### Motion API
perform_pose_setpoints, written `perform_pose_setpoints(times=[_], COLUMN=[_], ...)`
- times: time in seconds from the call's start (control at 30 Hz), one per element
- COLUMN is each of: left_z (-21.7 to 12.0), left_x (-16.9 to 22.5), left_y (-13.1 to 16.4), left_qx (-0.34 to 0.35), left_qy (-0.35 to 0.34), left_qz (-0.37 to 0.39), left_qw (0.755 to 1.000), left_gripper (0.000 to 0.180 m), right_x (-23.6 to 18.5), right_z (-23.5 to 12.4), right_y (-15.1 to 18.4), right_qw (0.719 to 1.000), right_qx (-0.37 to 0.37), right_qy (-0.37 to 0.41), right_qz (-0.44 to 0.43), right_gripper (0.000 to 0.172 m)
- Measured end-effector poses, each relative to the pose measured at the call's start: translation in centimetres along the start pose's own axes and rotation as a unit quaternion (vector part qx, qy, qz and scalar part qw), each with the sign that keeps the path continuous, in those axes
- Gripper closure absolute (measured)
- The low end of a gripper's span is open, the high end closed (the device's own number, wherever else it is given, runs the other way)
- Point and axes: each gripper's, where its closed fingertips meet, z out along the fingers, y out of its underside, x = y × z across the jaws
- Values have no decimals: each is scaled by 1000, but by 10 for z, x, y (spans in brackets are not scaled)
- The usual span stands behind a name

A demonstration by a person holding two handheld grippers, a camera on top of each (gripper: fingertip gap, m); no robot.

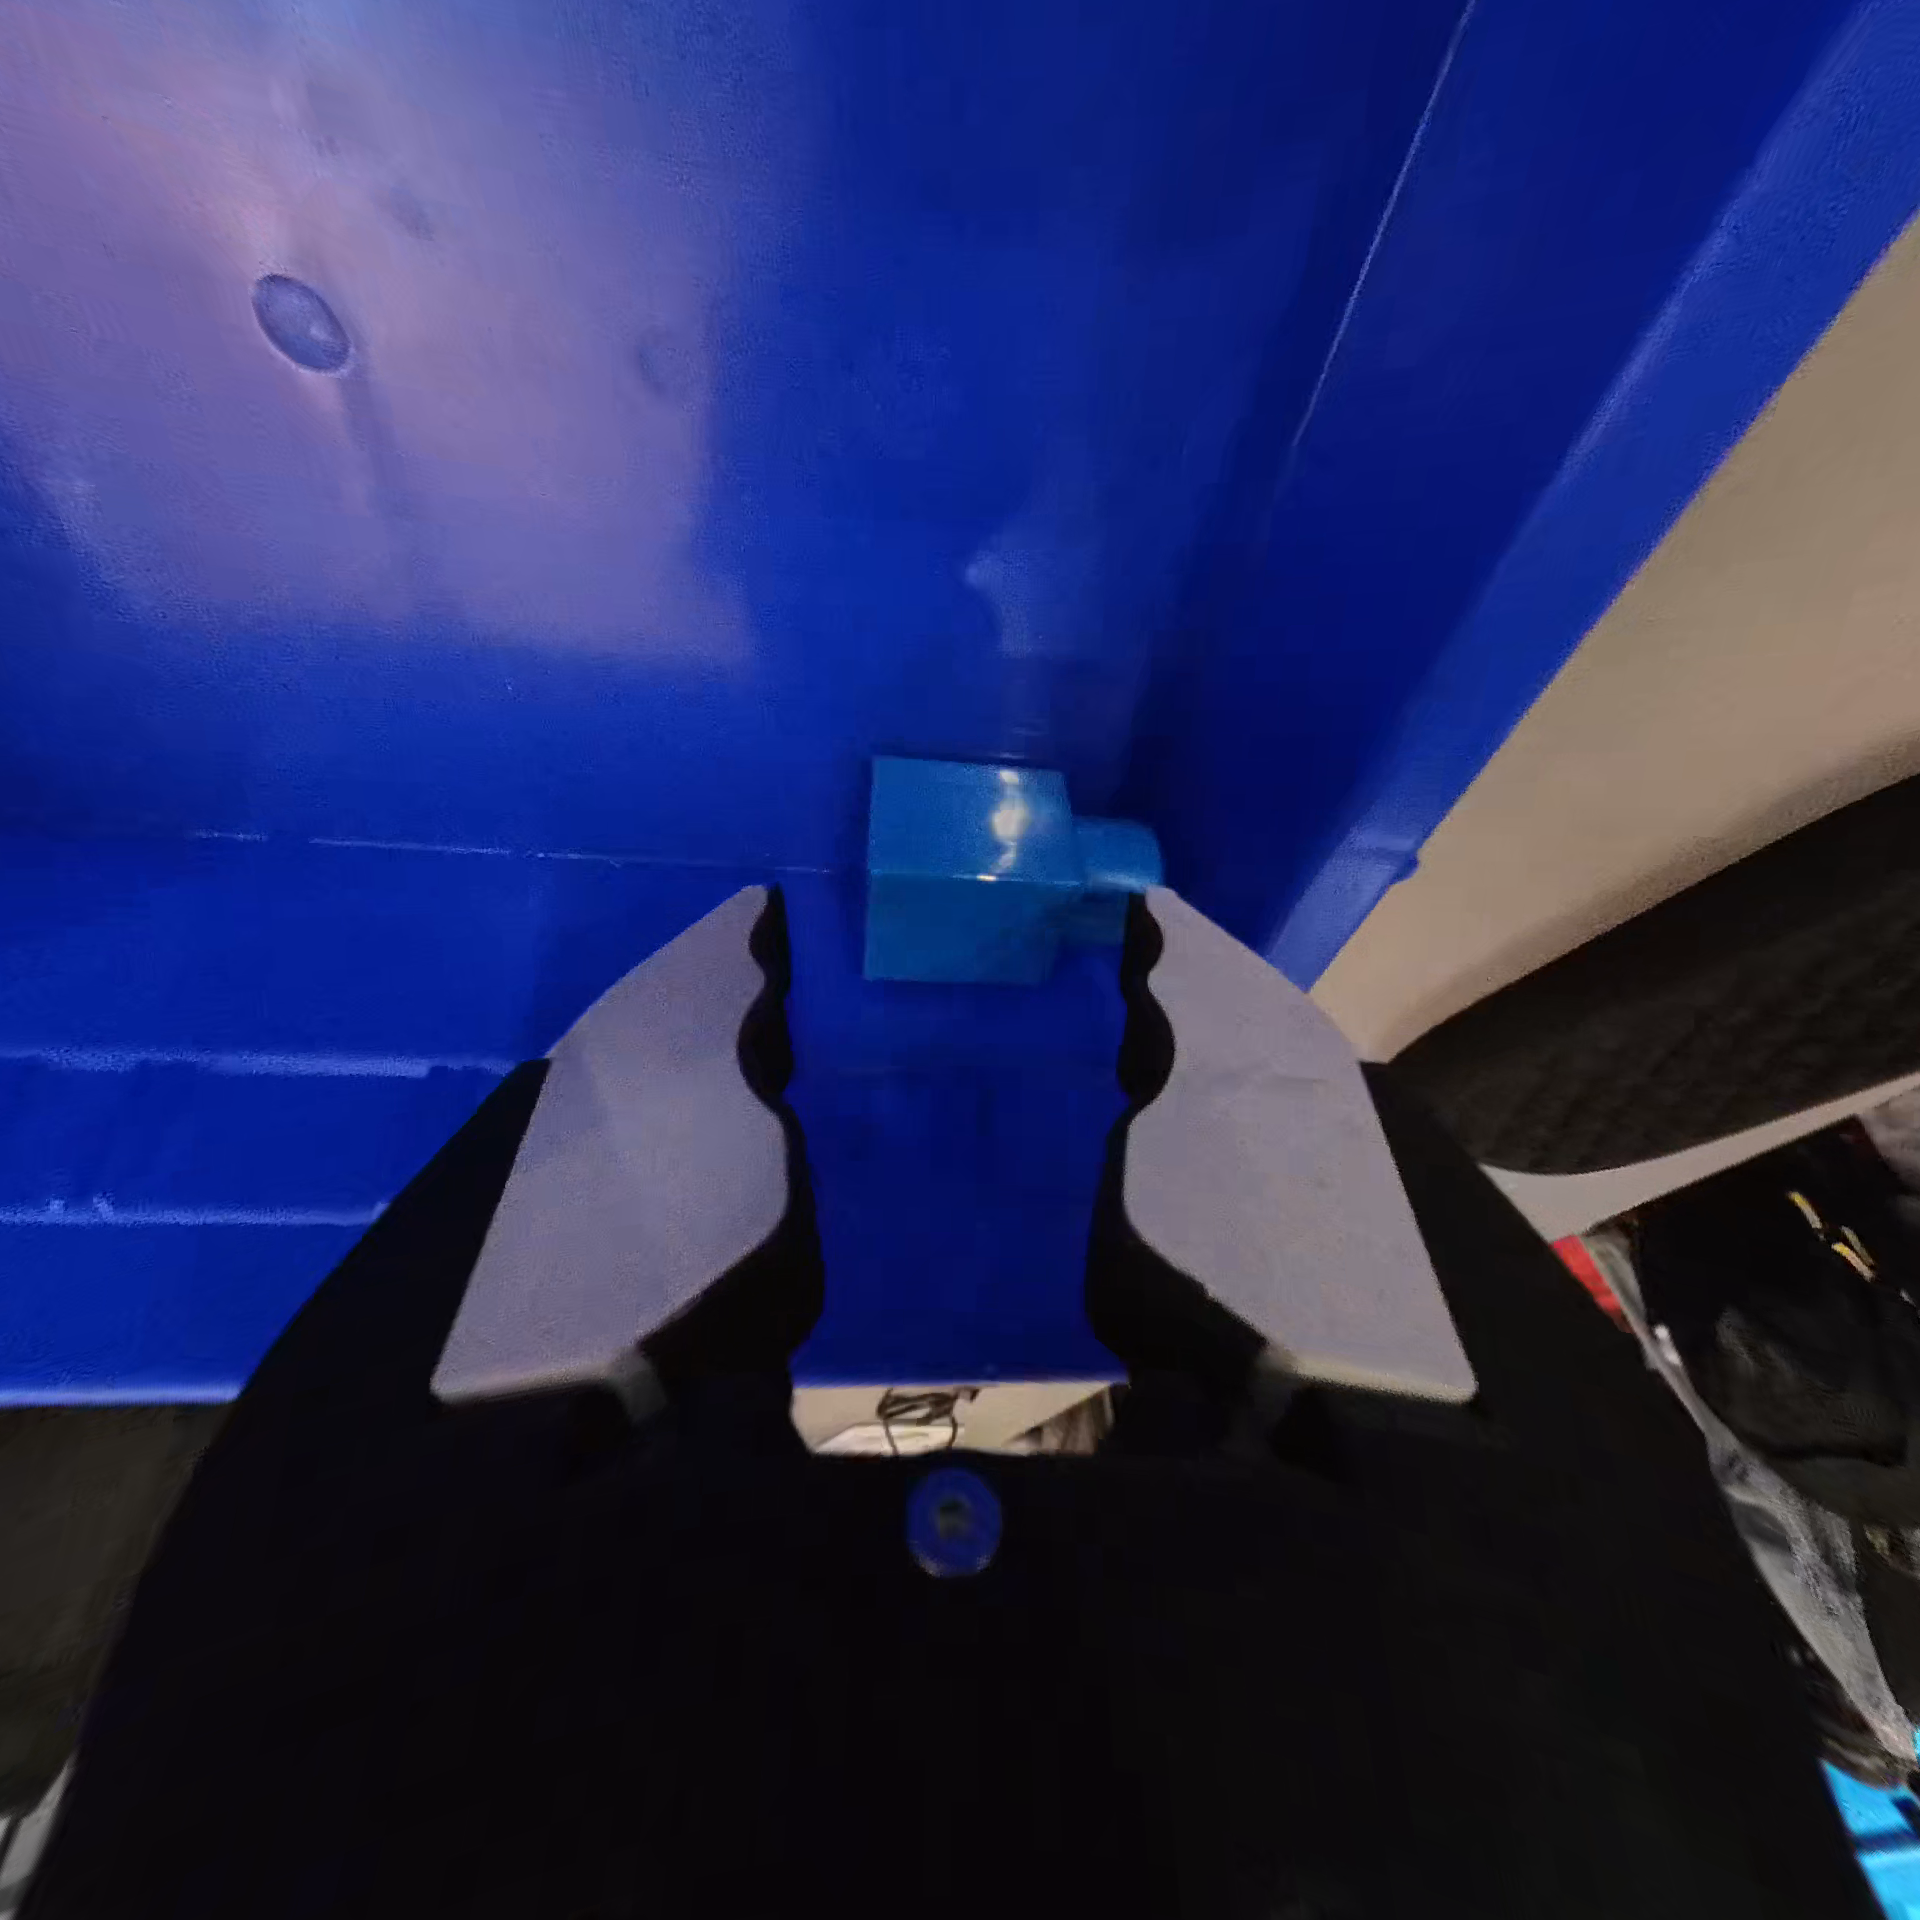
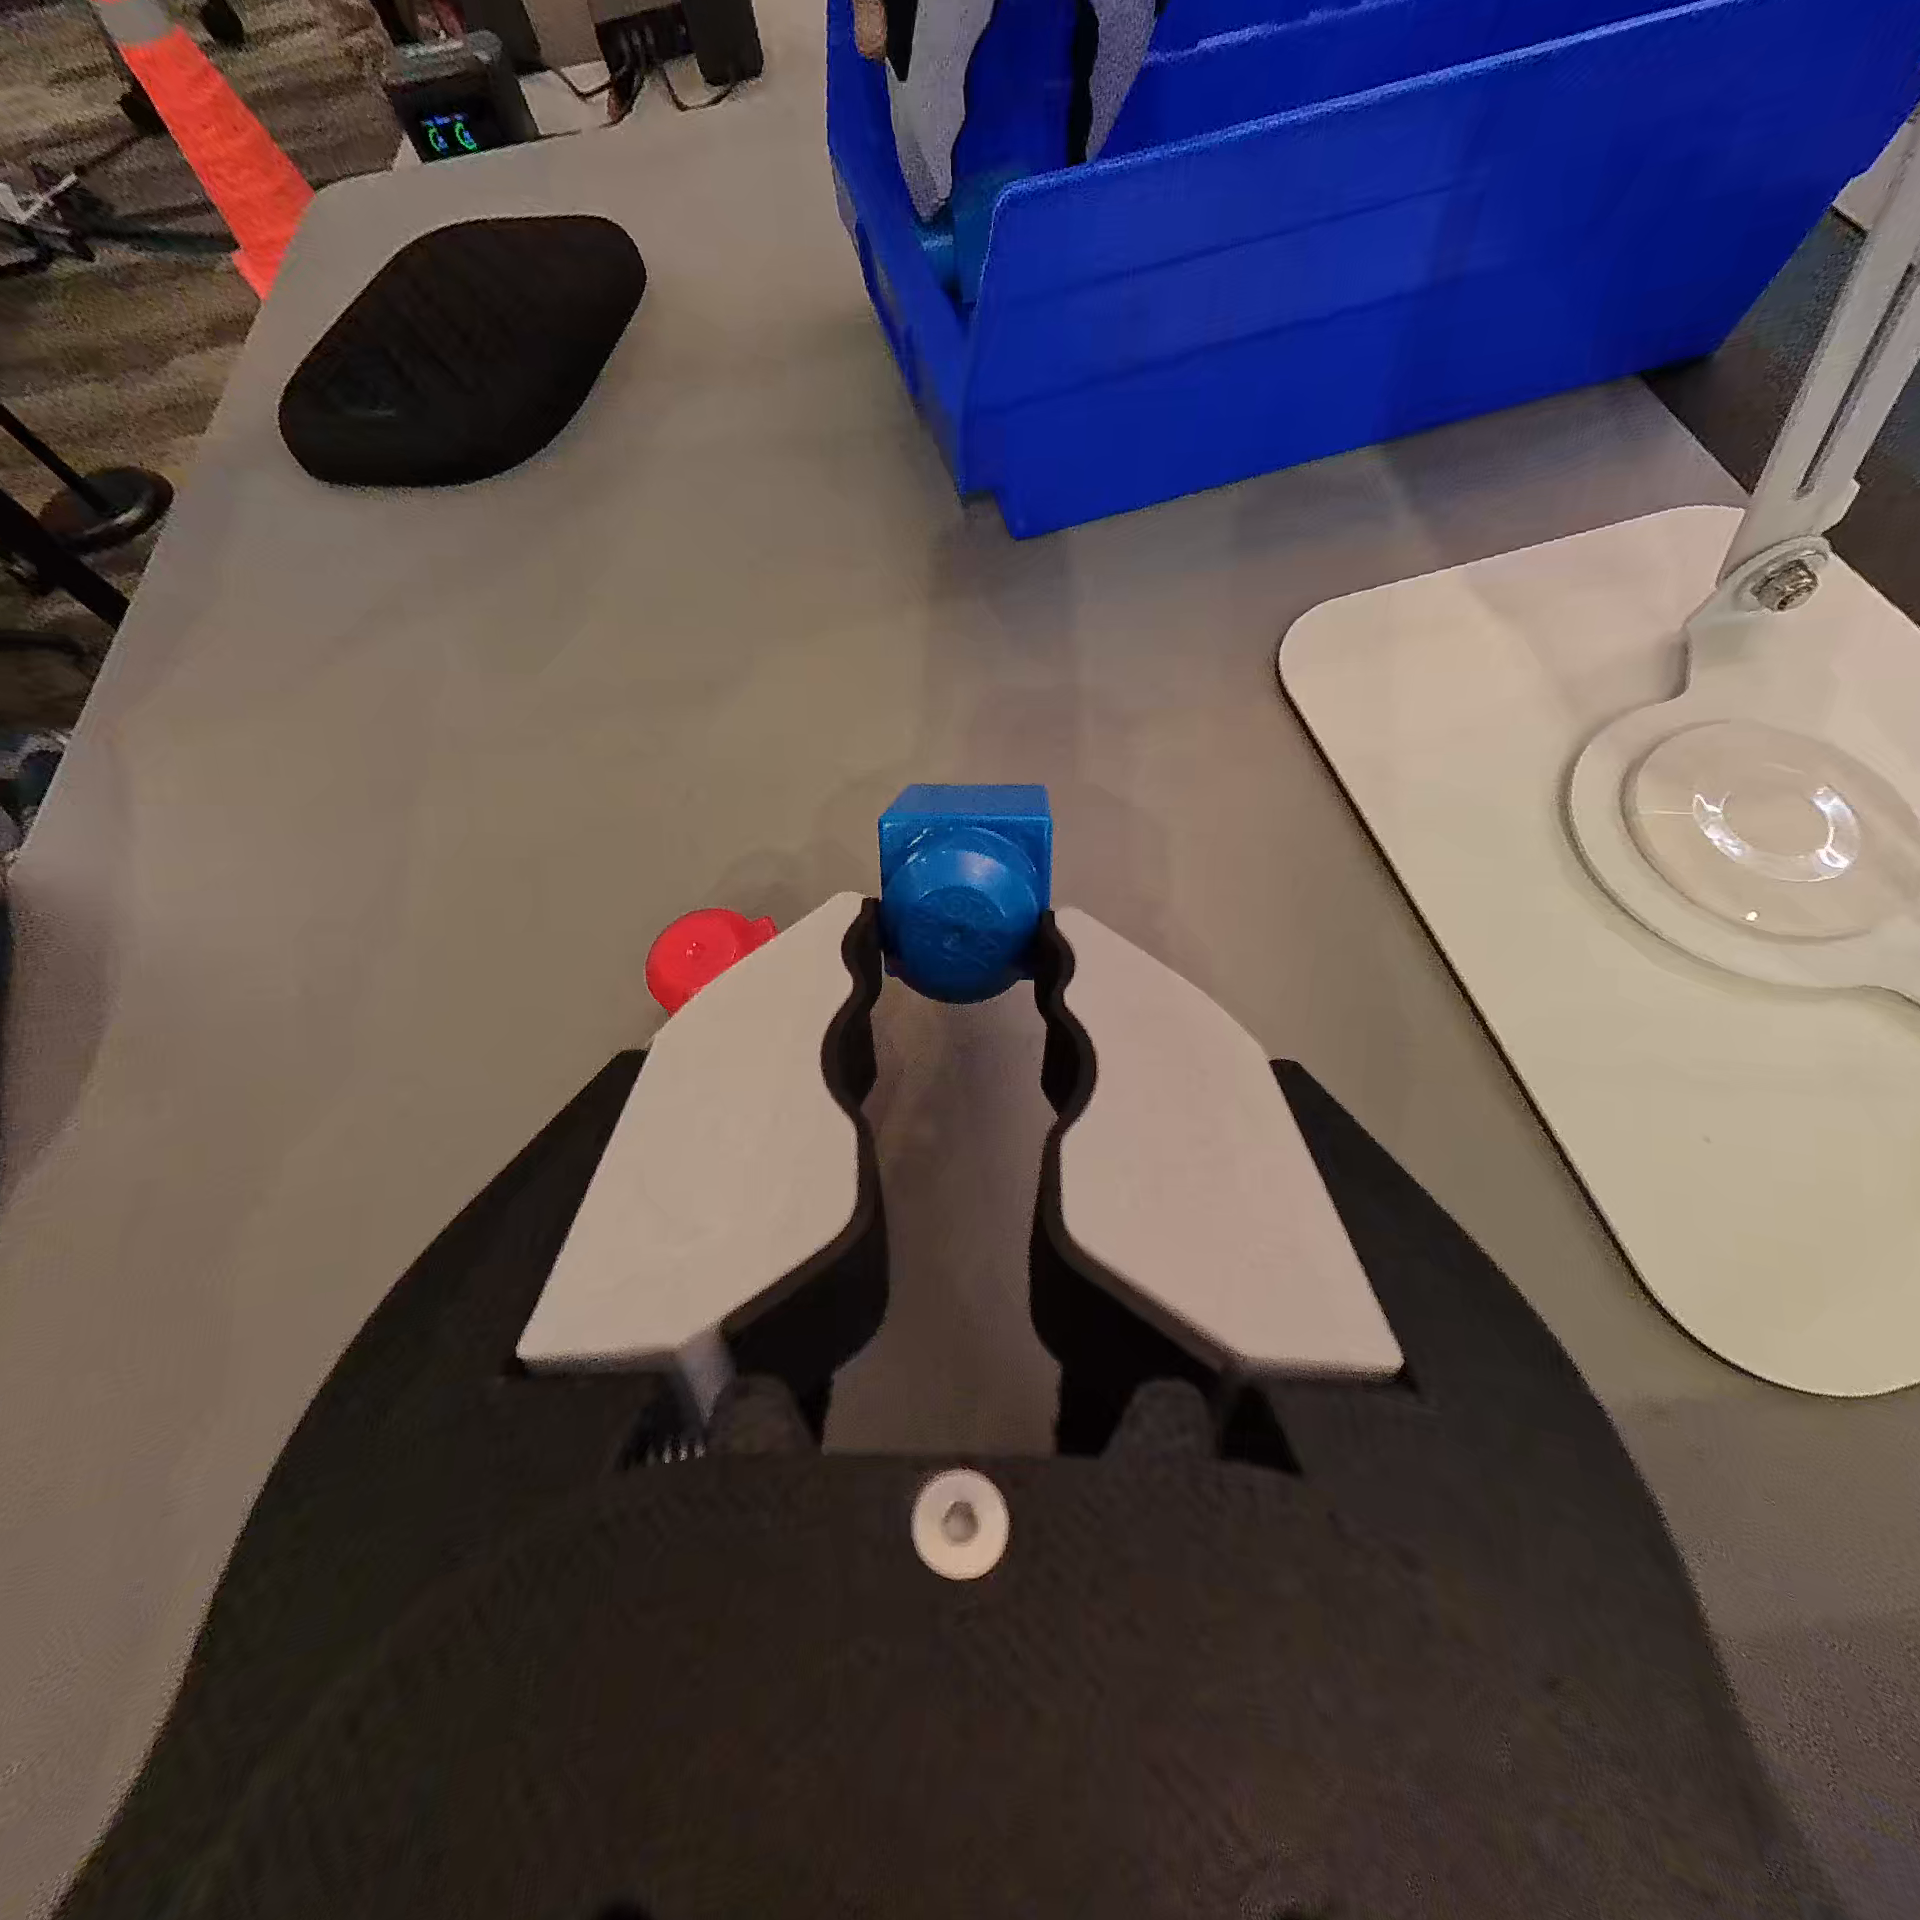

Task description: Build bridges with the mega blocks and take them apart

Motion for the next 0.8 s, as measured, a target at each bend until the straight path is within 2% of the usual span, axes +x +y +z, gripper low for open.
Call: perform_pose_setpoints(times=[0.2,0.37,0.4,0.43,0.5,0.57,0.8], left_z=[16,19,16,13,9,8,8], left_x=[13,14,16,12,9,12,12], left_y=[-4,-8,-14,-14,-11,-18,-7], left_qx=[-44,-50,-33,-30,-33,3,3], left_qy=[50,47,57,39,19,20,1], left_qz=[11,19,16,13,7,-4,4], left_qw=[998,997,998,999,999,1000,1000], left_gripper=[141,150,171,173,174,174,174], right_x=[2,0,-1,-3,-3,-4,-3], right_z=[-1,0,1,3,5,6,6], right_y=[3,24,30,33,33,35,24], right_qw=[1000,995,993,992,990,988,990], right_qx=[-9,-94,-114,-126,-134,-148,-126], right_qy=[2,-5,-4,-8,-2,-1,12], right_qz=[1,-21,-28,-32,-33,-43,-59], right_gripper=[143,143,143,143,143,143,143])
